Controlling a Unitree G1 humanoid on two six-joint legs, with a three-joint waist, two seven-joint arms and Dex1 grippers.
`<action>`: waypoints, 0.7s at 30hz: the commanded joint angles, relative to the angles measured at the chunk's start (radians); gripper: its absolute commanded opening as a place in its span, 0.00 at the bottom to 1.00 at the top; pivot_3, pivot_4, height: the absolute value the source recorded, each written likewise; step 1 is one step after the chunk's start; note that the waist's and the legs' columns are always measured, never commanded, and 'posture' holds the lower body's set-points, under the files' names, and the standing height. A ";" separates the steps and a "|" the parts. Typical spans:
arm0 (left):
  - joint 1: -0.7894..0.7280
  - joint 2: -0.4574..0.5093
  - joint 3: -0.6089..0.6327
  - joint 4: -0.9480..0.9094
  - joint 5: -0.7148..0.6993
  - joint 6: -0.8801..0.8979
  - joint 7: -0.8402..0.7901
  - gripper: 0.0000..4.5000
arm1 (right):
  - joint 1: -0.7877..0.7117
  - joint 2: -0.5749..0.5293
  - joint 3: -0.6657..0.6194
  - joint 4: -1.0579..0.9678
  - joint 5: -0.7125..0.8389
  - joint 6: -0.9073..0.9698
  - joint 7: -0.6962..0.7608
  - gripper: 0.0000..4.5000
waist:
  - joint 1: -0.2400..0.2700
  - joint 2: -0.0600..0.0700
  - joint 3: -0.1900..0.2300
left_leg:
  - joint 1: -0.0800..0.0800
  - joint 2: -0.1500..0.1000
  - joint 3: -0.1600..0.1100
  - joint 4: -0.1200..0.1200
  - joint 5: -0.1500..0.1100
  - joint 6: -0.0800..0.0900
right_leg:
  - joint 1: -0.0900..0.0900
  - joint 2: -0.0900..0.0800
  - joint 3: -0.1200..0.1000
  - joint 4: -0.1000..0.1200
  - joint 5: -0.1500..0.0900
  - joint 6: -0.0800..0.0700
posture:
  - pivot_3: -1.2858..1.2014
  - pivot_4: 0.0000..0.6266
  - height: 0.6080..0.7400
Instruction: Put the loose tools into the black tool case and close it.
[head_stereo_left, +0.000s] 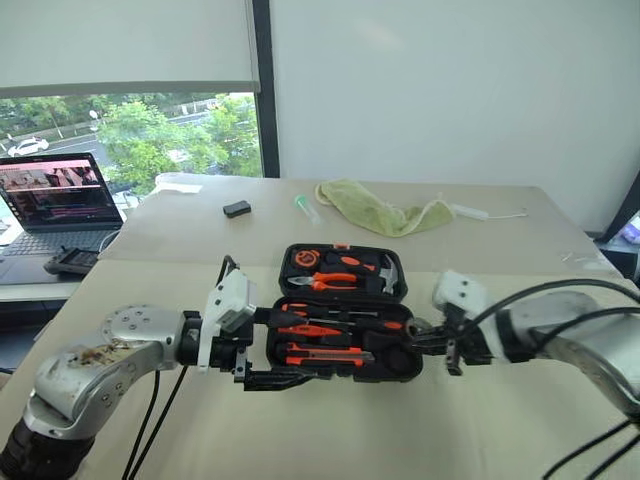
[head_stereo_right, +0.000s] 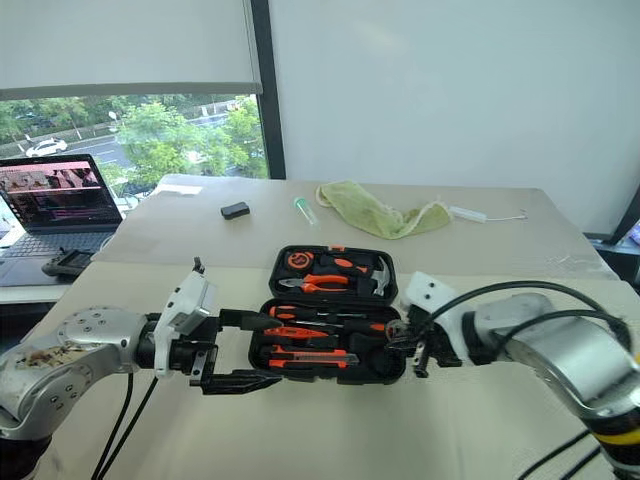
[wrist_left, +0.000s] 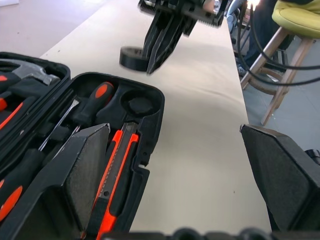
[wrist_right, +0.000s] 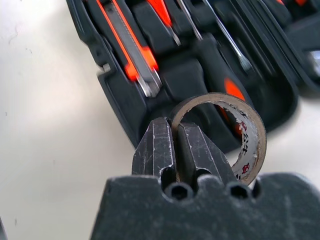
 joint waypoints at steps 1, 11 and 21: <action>-0.017 0.006 0.004 -0.009 -0.003 -0.012 0.004 1.00 | -0.035 0.012 0.083 0.030 -0.074 -0.009 0.016 0.02 | 0.003 0.000 0.000 | -0.001 0.000 0.000 0.000 0.000 0.000 | -0.001 0.000 0.000 0.000 0.000 0.000 | 0.52 0.24 1.00; 0.022 0.021 0.038 -0.047 -0.023 -0.002 0.036 1.00 | -0.045 0.045 0.170 0.017 -0.127 0.001 0.063 0.02 | 0.000 0.000 0.000 | -0.002 0.000 0.000 0.000 0.002 -0.003 | -0.001 0.000 0.000 -0.001 0.000 0.000 | 0.52 0.24 1.00; 0.006 0.027 0.035 -0.043 -0.039 0.014 0.059 1.00 | -0.021 0.052 0.027 -0.026 -0.081 0.043 0.072 0.27 | 0.000 0.000 0.000 | -0.001 0.000 0.000 0.000 0.001 -0.002 | -0.001 0.000 -0.001 0.000 0.000 0.000 | 0.52 0.24 1.00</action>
